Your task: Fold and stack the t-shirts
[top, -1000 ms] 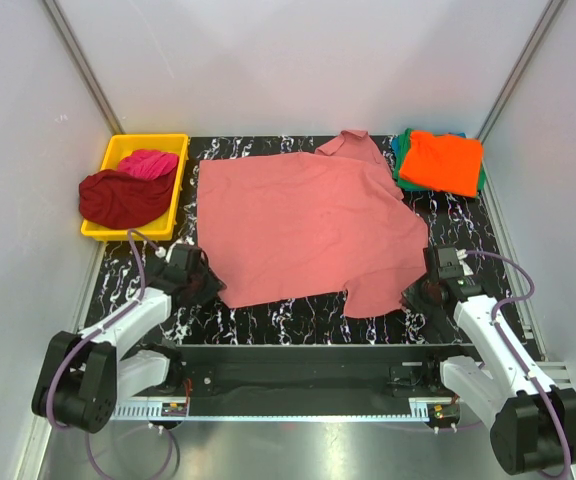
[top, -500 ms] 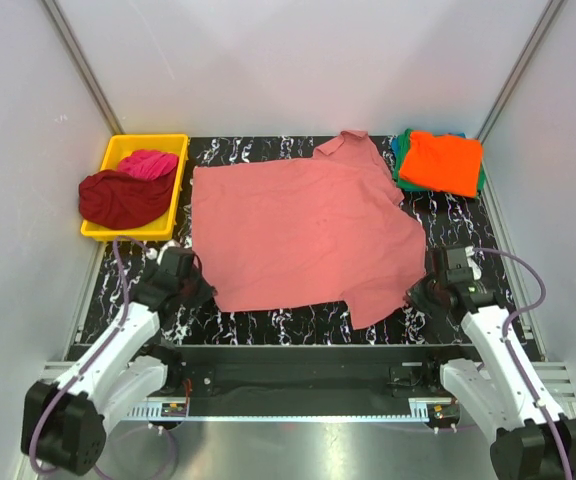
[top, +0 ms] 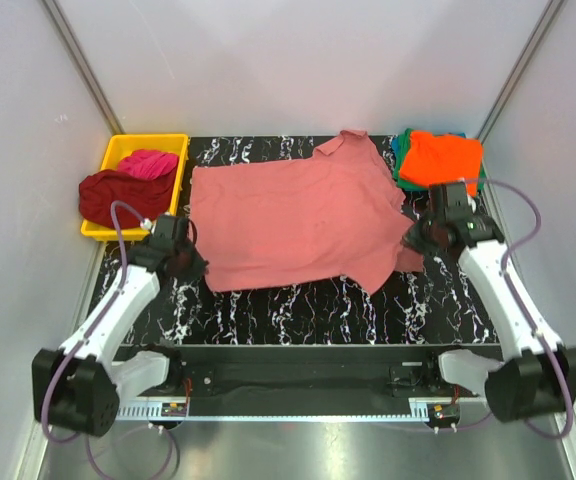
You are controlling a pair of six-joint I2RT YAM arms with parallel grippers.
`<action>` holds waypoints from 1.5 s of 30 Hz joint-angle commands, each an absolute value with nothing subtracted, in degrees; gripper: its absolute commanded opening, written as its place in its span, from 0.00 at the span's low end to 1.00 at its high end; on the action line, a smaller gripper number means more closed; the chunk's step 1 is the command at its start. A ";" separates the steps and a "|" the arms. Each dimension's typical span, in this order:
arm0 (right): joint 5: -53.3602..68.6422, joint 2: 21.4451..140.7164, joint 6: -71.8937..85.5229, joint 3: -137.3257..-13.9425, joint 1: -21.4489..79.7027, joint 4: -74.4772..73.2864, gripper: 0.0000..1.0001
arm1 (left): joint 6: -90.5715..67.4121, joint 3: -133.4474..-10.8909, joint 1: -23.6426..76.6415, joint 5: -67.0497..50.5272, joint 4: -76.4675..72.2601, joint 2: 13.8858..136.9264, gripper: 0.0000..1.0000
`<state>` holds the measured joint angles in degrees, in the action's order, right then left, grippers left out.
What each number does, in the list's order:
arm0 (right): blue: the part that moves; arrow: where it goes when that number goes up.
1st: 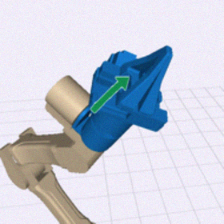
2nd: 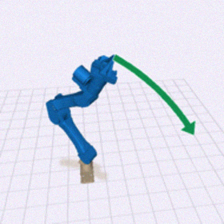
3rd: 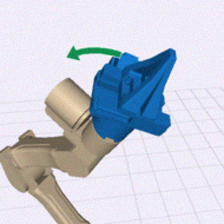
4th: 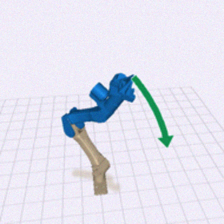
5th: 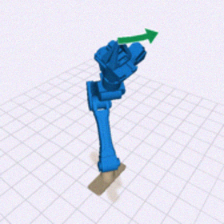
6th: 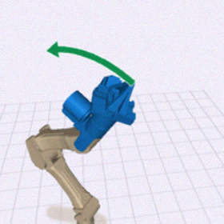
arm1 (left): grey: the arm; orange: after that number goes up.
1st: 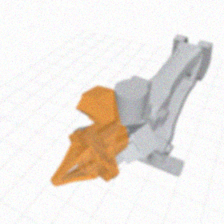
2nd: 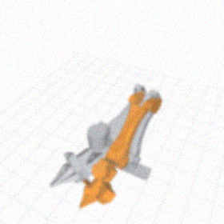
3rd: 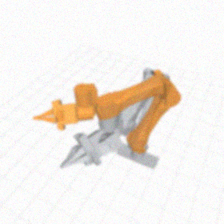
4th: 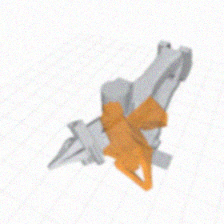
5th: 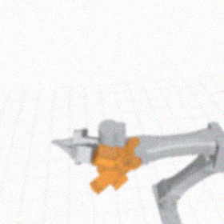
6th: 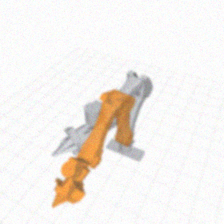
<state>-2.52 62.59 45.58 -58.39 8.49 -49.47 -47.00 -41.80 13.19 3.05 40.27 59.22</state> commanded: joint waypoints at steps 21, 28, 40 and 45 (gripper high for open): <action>-12.75 110.50 24.69 -103.66 7.91 -48.18 1.00 | -34.98 -66.11 -2.64 -6.25 39.02 88.10 0.81; -6.52 91.78 29.26 -75.26 5.54 -35.70 0.93 | -37.44 -53.98 -2.20 -2.81 35.44 76.92 0.77; 3.95 97.90 30.76 -65.39 0.35 -27.34 0.88 | -41.74 -44.21 -2.02 -4.57 24.36 79.54 0.81; 4.04 100.11 30.76 -64.25 -2.46 -25.67 0.86 | -43.94 -43.51 -2.02 -3.69 21.36 80.77 0.79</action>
